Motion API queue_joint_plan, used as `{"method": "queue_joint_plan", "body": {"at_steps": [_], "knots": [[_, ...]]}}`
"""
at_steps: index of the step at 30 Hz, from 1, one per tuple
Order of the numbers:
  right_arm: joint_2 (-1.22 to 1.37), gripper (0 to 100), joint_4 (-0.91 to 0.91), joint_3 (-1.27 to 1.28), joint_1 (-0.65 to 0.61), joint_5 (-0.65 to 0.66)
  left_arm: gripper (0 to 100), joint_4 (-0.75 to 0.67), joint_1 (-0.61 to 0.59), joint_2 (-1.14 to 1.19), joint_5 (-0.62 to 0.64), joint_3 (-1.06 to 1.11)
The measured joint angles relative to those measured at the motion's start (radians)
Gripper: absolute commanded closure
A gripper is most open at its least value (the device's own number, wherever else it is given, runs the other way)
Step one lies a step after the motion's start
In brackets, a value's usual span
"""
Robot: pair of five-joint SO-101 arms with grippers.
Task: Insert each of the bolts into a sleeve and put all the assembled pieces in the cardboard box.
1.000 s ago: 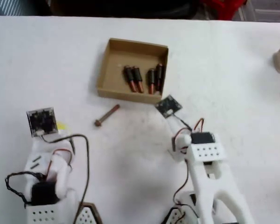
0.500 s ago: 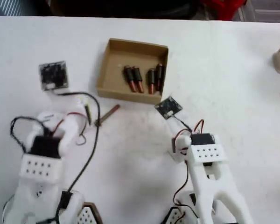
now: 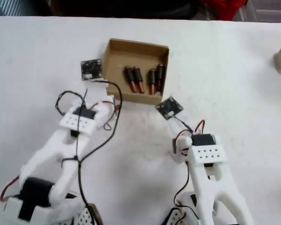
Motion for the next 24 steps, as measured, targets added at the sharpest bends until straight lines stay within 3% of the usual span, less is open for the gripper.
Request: {"method": "queue_joint_plan", "body": {"at_steps": [12, 18, 24], "knots": [[-0.012, 98.1, 0.0, 0.026, 0.0, 0.002, 98, -0.014, 0.049, 0.354, 0.0, -0.262], [-0.012, 98.1, 0.0, 0.029, 0.0, 0.002, 98, -0.003, 0.104, 0.377, -0.018, -0.278], [-0.012, 98.1, 0.0, 0.029, 0.0, 0.002, 98, 0.098, 0.184, 0.376, -0.084, -0.279]]}}
